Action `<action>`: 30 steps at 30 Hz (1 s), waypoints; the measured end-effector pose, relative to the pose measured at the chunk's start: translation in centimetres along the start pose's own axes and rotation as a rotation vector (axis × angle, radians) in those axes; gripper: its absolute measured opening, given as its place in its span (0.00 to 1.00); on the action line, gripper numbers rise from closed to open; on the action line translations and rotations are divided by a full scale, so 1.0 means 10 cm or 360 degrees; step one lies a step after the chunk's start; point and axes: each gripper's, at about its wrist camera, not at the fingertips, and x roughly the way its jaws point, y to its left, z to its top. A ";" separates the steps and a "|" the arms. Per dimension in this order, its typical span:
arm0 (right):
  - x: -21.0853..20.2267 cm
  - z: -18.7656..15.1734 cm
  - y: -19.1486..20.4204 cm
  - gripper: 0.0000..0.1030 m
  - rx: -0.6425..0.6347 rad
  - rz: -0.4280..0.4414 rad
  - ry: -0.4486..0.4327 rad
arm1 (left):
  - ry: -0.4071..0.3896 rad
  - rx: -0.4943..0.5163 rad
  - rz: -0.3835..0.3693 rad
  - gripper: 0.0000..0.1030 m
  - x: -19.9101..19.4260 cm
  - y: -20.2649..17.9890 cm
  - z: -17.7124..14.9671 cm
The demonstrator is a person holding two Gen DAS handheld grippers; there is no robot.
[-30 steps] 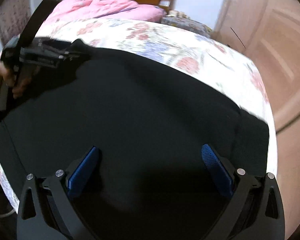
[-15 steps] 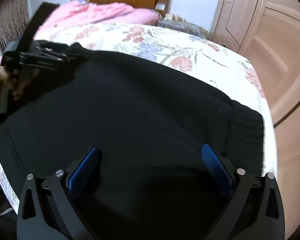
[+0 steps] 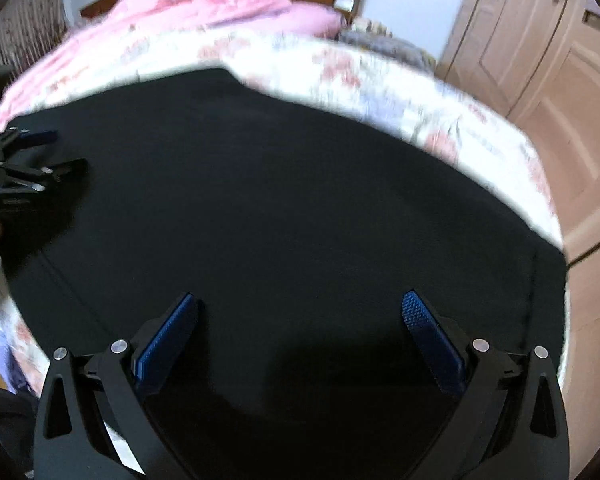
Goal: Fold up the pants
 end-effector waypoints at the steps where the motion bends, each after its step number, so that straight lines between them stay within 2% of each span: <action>1: 0.00 -0.07 -0.07 0.96 0.0058 0.0065 -0.0024 | -0.0004 -0.0042 -0.0034 0.99 -0.01 0.07 -0.05; 2: -0.03 -0.15 -0.14 0.96 0.0119 0.0111 -0.0039 | -0.0015 -0.0061 -0.0050 0.99 -0.01 0.11 -0.08; 4: -0.11 -0.26 -0.19 0.96 0.0127 0.0111 -0.0063 | -0.0025 -0.0027 -0.0035 0.99 -0.04 0.12 -0.12; 6: -0.17 -0.31 -0.28 0.96 0.0187 0.0108 -0.0029 | -0.0014 -0.0039 0.0002 0.99 -0.13 0.16 -0.16; 9: -0.27 -0.17 -0.26 0.96 0.0203 -0.0022 -0.0002 | -0.0124 -0.0114 -0.0013 0.98 -0.42 0.37 -0.26; 10: -0.32 -0.09 -0.20 0.96 0.0190 -0.0007 -0.0052 | -0.0141 -0.0154 0.0003 0.98 -0.48 0.48 -0.29; 11: -0.33 -0.01 -0.17 0.96 0.0181 0.0046 -0.0089 | -0.0151 -0.0239 0.0082 0.98 -0.54 0.72 -0.34; 14: -0.27 0.44 0.40 0.96 0.0010 0.0273 -0.0167 | -0.0159 -0.0466 0.0197 0.98 -0.63 1.34 -0.43; 15: -0.20 0.64 0.73 0.96 -0.0124 0.0323 -0.0177 | -0.0151 -0.0593 0.0260 0.98 -0.66 1.64 -0.49; 17: -0.08 0.95 1.28 0.96 -0.0334 0.0407 -0.0193 | -0.0158 -0.0699 0.0284 0.98 -0.70 1.96 -0.56; 20: 0.11 1.35 2.07 0.96 -0.0589 0.0575 -0.0206 | -0.0113 -0.0745 0.0359 0.98 -0.64 2.38 -0.60; 23: 0.37 1.72 2.66 0.96 -0.0712 0.0714 -0.0182 | -0.0049 -0.0753 0.0400 0.98 -0.54 2.66 -0.58; 25: 0.58 1.87 2.79 0.96 -0.0772 0.0705 -0.0156 | 0.0038 -0.0776 0.0473 0.98 -0.42 2.81 -0.63; 26: 0.73 1.93 2.79 0.96 -0.0785 0.0682 -0.0105 | 0.0061 -0.0805 0.0473 0.98 -0.39 2.89 -0.68; 27: 0.89 1.95 2.76 0.96 -0.0809 0.0666 -0.0059 | 0.0047 -0.0831 0.0421 0.98 -0.36 2.95 -0.74; 29: 0.88 1.92 2.66 0.96 -0.0870 0.0724 -0.0138 | -0.0001 -0.0798 0.0412 0.98 -0.36 2.97 -0.80; 30: 0.89 1.88 2.58 0.96 -0.0880 0.0732 -0.0120 | -0.0008 -0.0759 0.0424 0.99 -0.37 2.95 -0.82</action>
